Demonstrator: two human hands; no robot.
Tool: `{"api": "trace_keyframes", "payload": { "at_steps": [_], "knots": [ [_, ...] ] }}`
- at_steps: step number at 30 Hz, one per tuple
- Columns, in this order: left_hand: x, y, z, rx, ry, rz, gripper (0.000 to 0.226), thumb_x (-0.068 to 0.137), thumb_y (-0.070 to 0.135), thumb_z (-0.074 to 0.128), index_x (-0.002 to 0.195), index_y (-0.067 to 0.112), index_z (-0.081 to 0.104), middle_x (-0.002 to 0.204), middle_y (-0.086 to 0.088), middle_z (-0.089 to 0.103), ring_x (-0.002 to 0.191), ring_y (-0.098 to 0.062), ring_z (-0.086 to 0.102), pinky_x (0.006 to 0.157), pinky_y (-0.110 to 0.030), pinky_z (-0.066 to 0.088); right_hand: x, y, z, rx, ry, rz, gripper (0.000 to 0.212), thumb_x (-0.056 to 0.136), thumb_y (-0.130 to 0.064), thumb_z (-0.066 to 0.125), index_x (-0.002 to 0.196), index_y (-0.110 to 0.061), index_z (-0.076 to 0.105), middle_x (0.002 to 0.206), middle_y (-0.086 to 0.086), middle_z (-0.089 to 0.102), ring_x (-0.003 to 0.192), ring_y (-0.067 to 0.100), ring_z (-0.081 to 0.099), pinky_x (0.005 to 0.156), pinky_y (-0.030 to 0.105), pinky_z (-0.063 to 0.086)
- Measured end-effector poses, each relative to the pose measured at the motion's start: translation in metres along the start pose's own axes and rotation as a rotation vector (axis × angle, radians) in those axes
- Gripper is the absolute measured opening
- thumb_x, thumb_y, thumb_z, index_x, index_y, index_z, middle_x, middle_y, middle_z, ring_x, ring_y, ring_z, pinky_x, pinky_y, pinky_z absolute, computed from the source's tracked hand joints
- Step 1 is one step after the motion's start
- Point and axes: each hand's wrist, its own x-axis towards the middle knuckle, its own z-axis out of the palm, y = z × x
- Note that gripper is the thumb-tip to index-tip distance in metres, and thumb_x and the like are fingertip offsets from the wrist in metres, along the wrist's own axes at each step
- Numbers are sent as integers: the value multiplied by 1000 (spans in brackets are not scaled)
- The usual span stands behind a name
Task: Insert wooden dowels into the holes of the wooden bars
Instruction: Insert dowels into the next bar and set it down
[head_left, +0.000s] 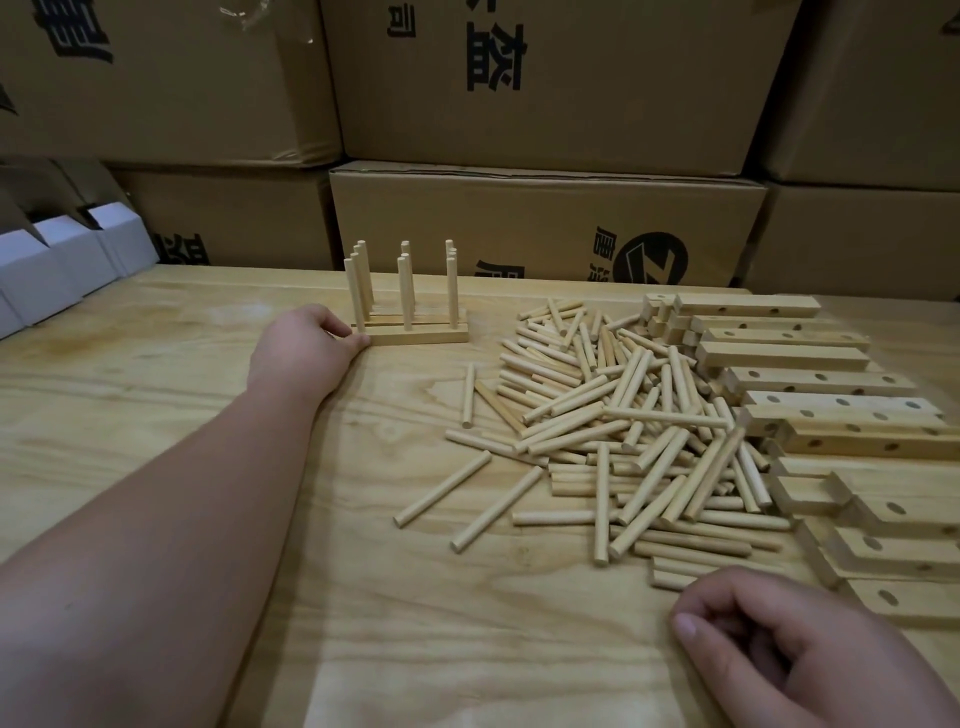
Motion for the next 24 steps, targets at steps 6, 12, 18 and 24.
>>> {"api": "trace_keyframes", "payload": {
  "at_steps": [6,12,18,24],
  "knots": [
    [1,0,0,21,-7,-7,31,79,52,78,73,25,64,76,7,66,75,-17,61,67,-34,49,3,-2,1,37,-5,36,25,66,-64,55,82,-47,64,57,-25,56,40,-5,45,35,6,32],
    [-1,2,-1,101,-49,6,34,80,59,71,76,26,64,77,7,66,76,-17,61,70,-35,51,1,-1,6,17,20,18,13,72,-50,70,84,-47,66,52,-21,55,40,-1,45,38,9,33],
    [-13,5,-4,298,-164,23,38,89,62,49,79,26,60,86,3,64,91,-29,57,83,-41,48,2,4,8,68,-22,-14,17,75,-49,62,91,-50,62,63,-20,63,59,4,59,49,21,45],
    [-52,1,-21,319,-183,68,40,90,64,46,78,29,59,95,-2,68,95,-32,60,77,-38,47,3,8,15,91,43,-8,11,80,-47,60,91,-49,60,72,-26,65,65,0,60,52,26,44]
  ]
}}
